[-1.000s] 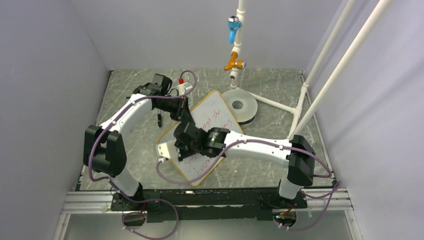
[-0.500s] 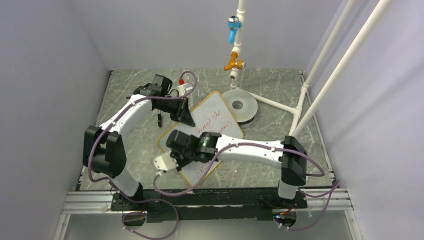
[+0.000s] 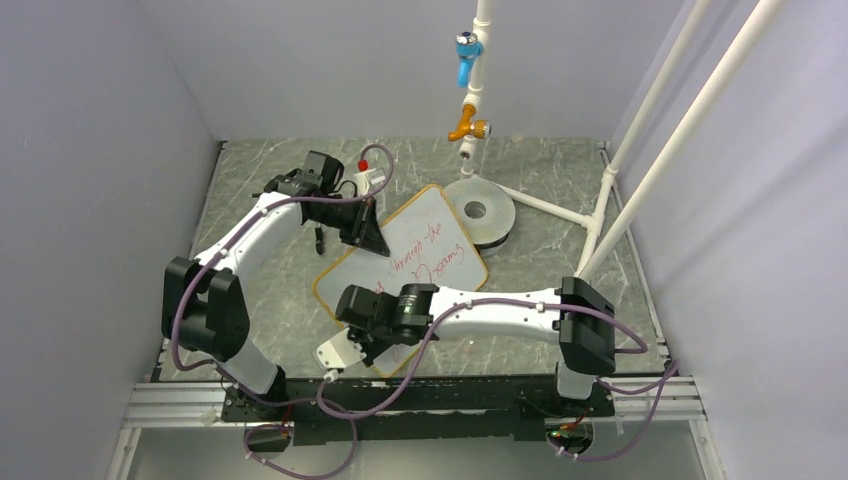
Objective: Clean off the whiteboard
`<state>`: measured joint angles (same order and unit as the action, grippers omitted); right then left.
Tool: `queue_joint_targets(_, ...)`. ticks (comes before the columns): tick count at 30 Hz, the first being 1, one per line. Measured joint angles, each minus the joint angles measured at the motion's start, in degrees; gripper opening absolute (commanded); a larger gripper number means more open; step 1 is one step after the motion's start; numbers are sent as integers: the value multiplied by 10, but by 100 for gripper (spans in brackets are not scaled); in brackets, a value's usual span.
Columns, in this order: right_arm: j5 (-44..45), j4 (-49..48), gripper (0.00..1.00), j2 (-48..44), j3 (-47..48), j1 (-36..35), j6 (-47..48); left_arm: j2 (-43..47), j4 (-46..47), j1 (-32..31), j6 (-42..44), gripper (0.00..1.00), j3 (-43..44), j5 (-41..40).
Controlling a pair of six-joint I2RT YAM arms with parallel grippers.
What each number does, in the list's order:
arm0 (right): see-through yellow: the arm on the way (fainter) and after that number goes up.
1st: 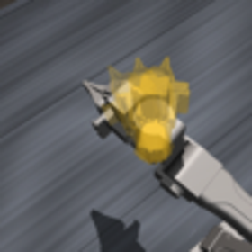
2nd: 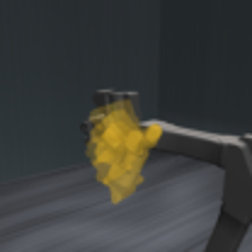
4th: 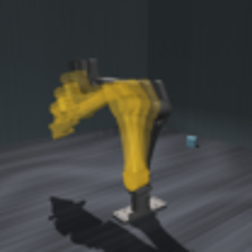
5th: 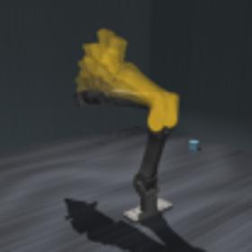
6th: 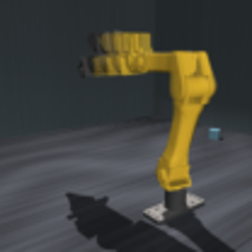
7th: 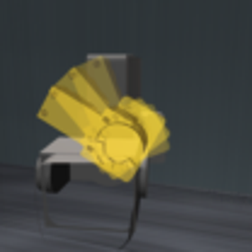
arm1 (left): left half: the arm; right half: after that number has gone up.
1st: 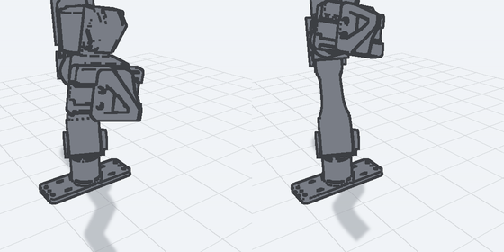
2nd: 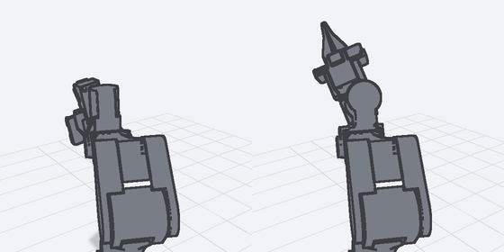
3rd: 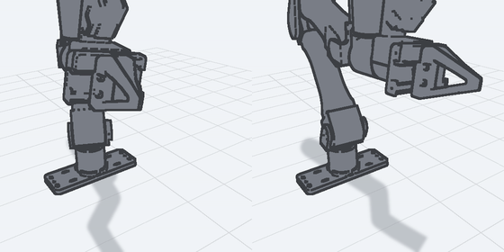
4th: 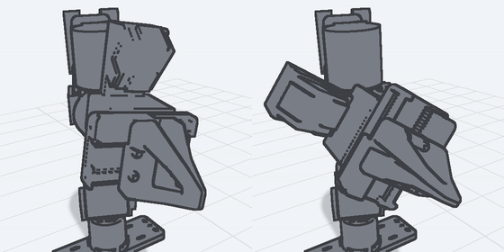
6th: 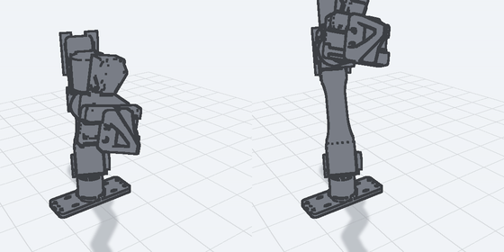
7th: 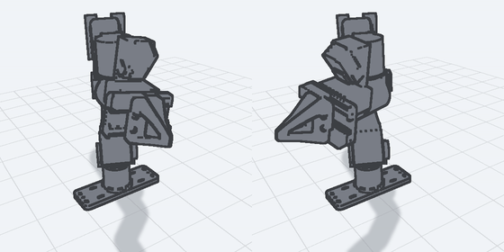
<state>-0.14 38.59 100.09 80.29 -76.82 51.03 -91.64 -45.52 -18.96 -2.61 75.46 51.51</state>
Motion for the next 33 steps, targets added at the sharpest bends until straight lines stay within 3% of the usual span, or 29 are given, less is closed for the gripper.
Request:
queue_joint_targets(4,4,13,0,17,5,-15,-3,4,0,-1,2,0,0,0)
queue_joint_targets(13,40,5,0,50,116,4,-45,4,5,2,10,0,0,0)
queue_joint_targets(26,33,-22,0,29,23,-21,-39,4,6,2,14,0,0,2)
queue_joint_targets(33,36,-10,0,42,45,-21,-65,4,7,1,15,0,0,2)
